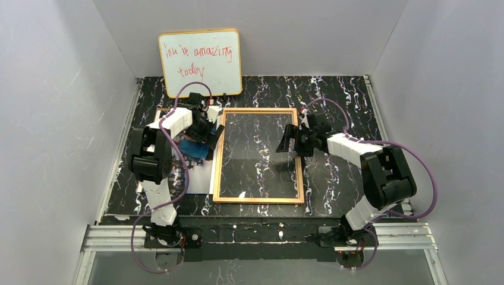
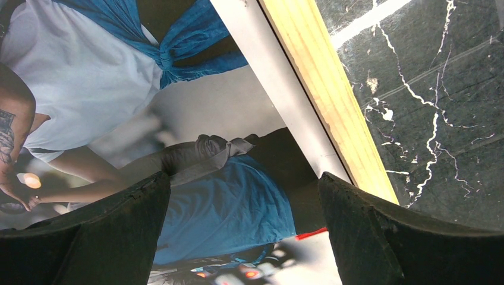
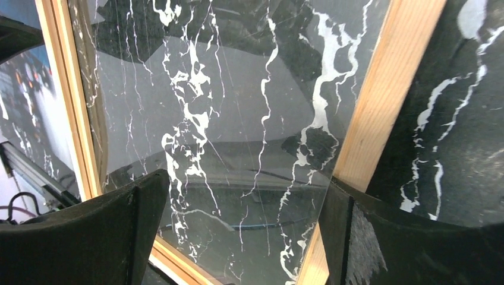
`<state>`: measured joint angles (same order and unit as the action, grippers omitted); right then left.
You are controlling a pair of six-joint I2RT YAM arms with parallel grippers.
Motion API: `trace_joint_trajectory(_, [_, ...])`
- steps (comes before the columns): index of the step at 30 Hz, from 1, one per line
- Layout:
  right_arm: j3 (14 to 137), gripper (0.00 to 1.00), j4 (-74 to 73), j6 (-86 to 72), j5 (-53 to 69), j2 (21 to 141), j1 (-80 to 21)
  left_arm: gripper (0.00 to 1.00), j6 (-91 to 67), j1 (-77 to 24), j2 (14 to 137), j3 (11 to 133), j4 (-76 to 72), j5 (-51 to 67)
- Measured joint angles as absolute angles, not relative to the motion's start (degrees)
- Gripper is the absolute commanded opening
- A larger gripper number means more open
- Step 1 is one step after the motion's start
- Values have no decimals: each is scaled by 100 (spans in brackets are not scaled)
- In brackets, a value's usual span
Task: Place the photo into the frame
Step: Place the photo frame item in the photo frame.
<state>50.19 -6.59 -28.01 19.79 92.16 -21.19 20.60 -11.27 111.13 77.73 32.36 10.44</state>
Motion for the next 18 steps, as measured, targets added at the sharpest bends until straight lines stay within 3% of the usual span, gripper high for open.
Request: trace_joint_trajectory(18, [5505, 99, -1291, -2484, 1262, 9166, -2123, 92, 2064, -1135, 11113, 7773, 3238, 1026])
